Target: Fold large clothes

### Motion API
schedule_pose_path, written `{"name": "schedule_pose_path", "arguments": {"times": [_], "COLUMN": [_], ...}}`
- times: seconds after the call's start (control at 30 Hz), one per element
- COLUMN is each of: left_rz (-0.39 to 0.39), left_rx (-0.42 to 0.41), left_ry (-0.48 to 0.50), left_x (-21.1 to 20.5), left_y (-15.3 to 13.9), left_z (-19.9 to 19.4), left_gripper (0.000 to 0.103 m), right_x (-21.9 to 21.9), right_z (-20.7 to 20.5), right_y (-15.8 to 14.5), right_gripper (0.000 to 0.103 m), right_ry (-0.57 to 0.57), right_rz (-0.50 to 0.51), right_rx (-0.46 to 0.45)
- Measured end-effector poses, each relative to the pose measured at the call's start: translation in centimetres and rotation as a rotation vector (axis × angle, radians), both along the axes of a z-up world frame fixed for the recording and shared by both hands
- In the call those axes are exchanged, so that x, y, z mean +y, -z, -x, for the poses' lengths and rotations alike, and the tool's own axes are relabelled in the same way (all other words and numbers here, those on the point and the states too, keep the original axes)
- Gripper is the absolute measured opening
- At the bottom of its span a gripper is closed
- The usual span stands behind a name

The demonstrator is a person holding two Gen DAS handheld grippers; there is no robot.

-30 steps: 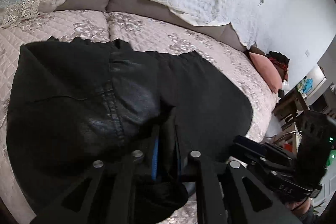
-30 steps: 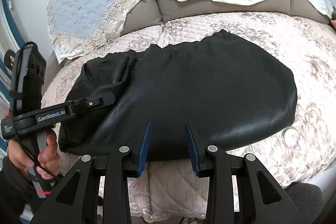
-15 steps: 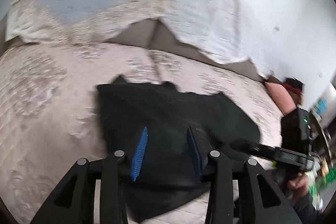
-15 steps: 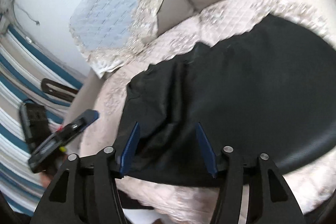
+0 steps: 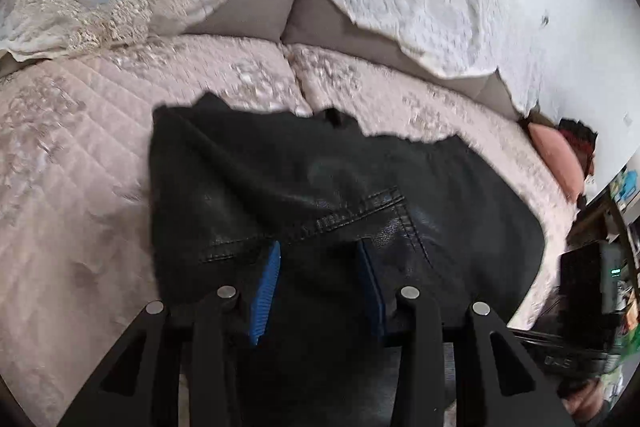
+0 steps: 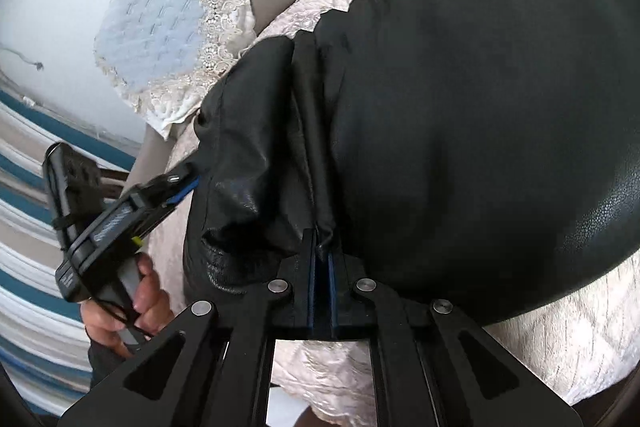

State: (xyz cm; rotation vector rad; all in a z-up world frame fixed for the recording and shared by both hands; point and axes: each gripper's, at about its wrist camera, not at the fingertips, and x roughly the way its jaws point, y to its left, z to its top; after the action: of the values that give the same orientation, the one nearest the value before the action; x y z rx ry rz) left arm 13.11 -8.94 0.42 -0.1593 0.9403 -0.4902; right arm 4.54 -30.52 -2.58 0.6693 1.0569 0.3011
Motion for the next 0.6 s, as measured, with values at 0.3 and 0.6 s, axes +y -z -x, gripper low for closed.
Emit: {"name": "schedule_pose_path", "arguments": {"times": [0.3, 0.6], "left_rz": [-0.061, 0.011], "left_rx": [-0.064, -0.096], "left_ry": [-0.019, -0.045], "left_x": [-0.9, 1.7], "left_y": [0.6, -3.6], "left_z": [1.0, 0.5], "left_gripper": [0.042, 0.042], "right_x": [0.2, 5.4], "right_z": [-0.2, -5.1], "right_y": [-5.6, -8.7], "right_gripper": [0.015, 0.015], "right_ry": [0.000, -0.093], "right_rz": [0.195, 0.332], "right_rx": [-0.154, -0.280]}}
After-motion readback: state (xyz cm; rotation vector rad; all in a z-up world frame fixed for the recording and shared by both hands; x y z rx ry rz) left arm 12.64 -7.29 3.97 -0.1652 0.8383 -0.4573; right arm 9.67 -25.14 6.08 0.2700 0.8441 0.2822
